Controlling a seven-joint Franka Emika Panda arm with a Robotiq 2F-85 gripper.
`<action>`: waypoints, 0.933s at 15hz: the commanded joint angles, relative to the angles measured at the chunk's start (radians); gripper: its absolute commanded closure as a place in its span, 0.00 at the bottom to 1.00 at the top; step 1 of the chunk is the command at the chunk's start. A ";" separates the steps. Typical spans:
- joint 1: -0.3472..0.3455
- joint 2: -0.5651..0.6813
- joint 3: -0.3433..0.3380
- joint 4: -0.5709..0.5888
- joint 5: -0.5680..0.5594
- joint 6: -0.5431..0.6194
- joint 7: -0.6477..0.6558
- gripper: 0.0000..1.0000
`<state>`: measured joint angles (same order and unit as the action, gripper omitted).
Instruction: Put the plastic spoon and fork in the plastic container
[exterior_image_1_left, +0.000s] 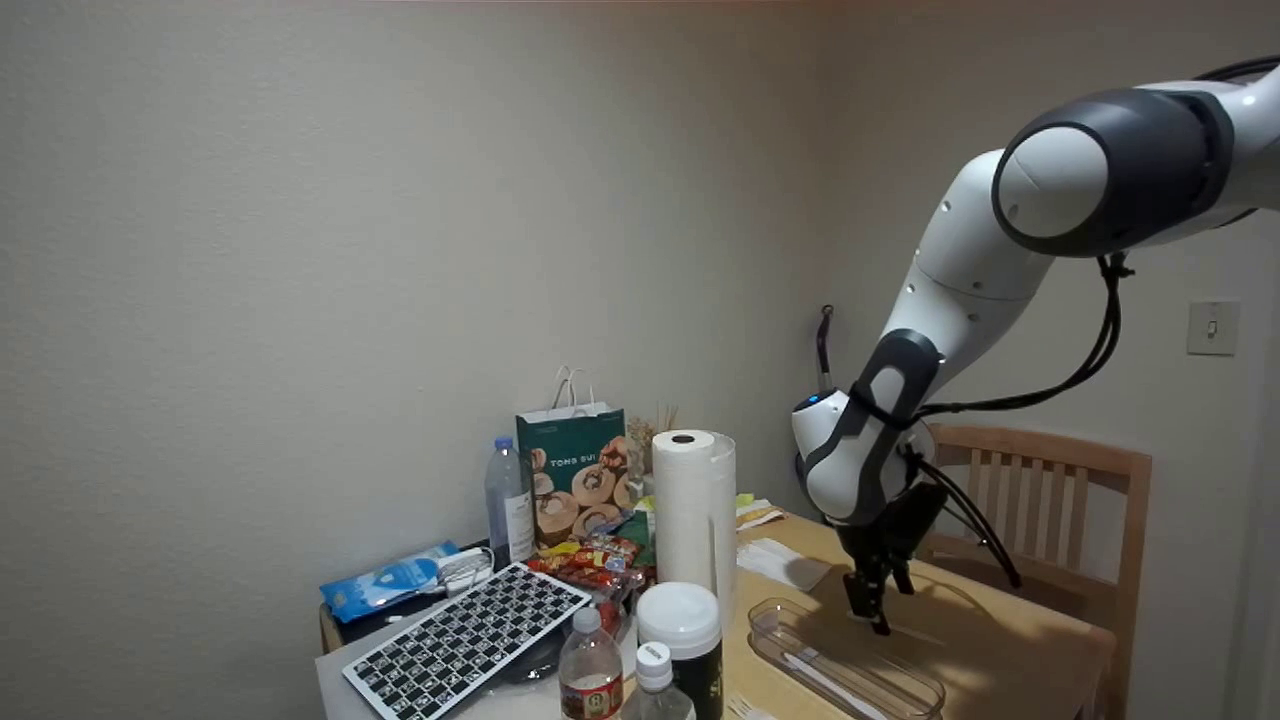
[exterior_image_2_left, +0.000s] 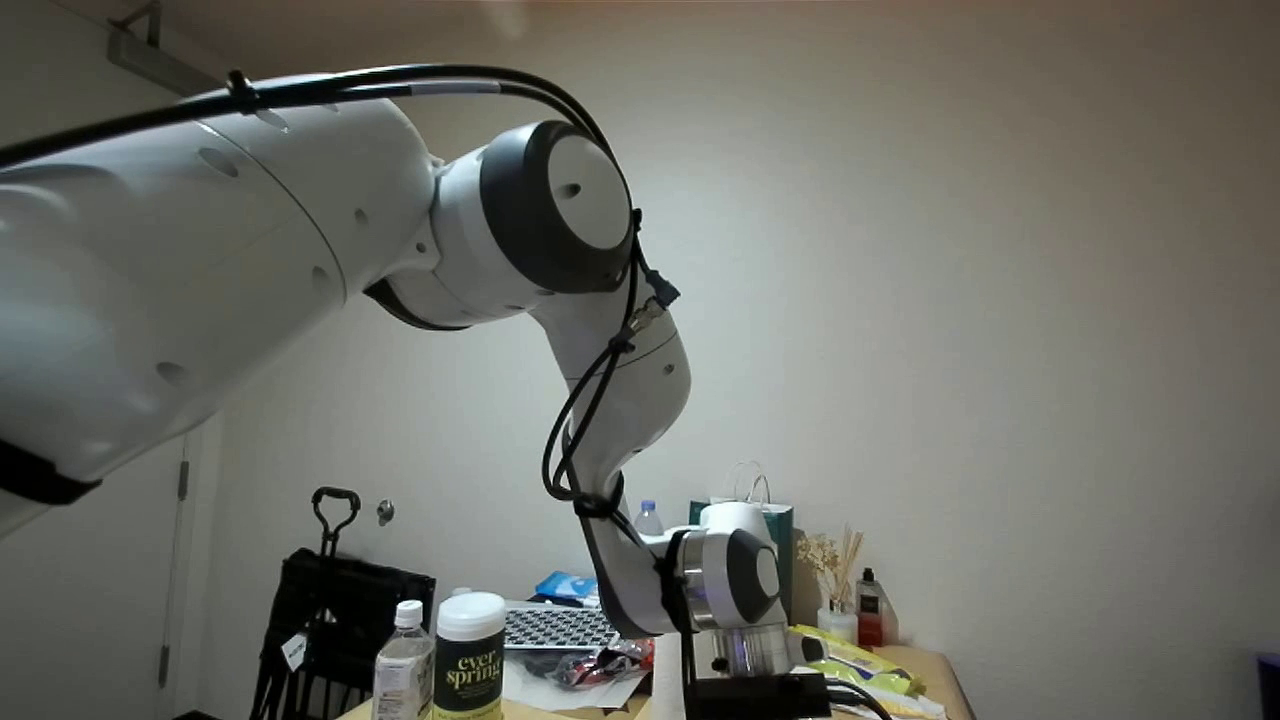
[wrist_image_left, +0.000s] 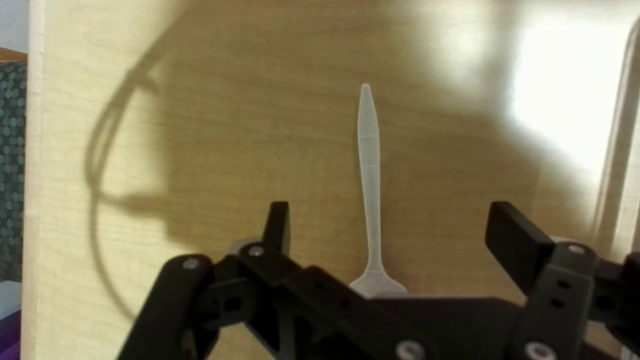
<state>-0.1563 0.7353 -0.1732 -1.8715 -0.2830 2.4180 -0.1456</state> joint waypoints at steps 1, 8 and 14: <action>-0.027 0.019 0.030 0.013 0.015 0.028 -0.055 0.00; -0.009 0.050 0.028 0.045 0.005 0.024 -0.044 0.00; -0.040 0.079 0.029 0.072 0.023 0.038 -0.057 0.26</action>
<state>-0.1733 0.7957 -0.1460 -1.8199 -0.2826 2.4448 -0.1849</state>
